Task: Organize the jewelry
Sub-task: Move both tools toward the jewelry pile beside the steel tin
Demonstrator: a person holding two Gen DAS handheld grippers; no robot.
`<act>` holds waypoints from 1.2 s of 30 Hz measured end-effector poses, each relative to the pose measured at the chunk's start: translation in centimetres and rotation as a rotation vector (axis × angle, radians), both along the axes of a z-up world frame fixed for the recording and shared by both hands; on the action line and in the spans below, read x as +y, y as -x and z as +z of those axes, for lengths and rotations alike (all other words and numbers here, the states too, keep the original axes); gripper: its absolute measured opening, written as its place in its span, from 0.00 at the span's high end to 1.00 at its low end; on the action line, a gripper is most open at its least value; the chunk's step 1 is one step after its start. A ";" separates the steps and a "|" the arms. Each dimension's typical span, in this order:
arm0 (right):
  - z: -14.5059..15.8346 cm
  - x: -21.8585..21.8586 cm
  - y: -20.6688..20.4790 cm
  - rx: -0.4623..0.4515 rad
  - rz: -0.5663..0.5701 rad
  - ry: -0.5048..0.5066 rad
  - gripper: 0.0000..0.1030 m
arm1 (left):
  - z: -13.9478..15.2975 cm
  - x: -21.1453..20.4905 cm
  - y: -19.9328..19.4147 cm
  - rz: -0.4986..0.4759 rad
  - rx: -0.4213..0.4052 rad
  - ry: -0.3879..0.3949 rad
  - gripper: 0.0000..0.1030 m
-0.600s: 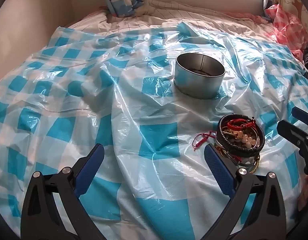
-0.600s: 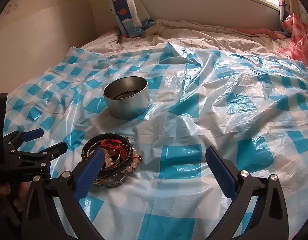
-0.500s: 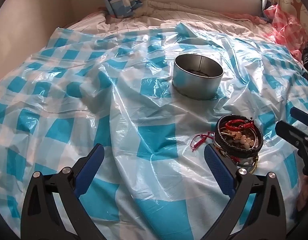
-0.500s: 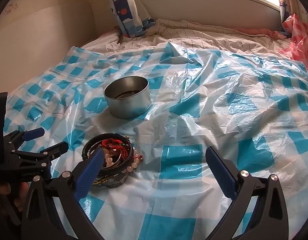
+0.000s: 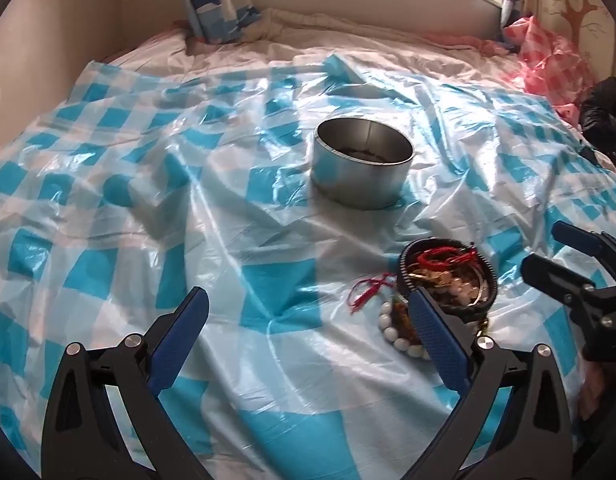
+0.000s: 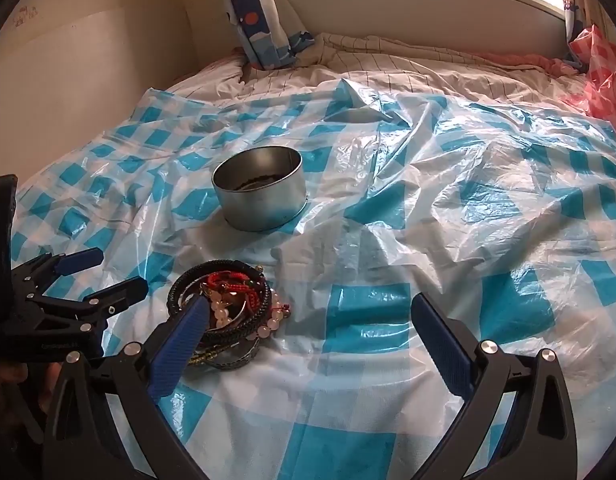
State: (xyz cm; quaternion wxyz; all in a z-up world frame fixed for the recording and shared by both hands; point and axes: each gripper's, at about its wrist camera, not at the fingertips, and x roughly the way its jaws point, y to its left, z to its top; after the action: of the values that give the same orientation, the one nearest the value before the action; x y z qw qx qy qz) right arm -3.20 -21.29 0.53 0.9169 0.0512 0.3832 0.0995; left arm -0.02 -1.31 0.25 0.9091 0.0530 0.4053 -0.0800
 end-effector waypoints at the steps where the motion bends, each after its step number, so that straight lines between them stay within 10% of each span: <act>1: 0.0 -0.1 0.0 0.002 0.001 -0.006 0.05 | 0.2 -0.2 0.1 -0.009 -0.007 0.004 0.06; 36: -0.3 -1.4 -0.2 0.009 -0.027 -0.020 0.05 | -0.4 -2.7 -2.6 -0.008 0.030 0.059 0.16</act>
State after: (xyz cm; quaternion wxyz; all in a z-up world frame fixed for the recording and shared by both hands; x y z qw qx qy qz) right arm -2.99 -22.64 0.28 0.9158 0.0662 0.3857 0.0908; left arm 2.62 -4.00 -0.12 0.9037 0.0266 0.4163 -0.0962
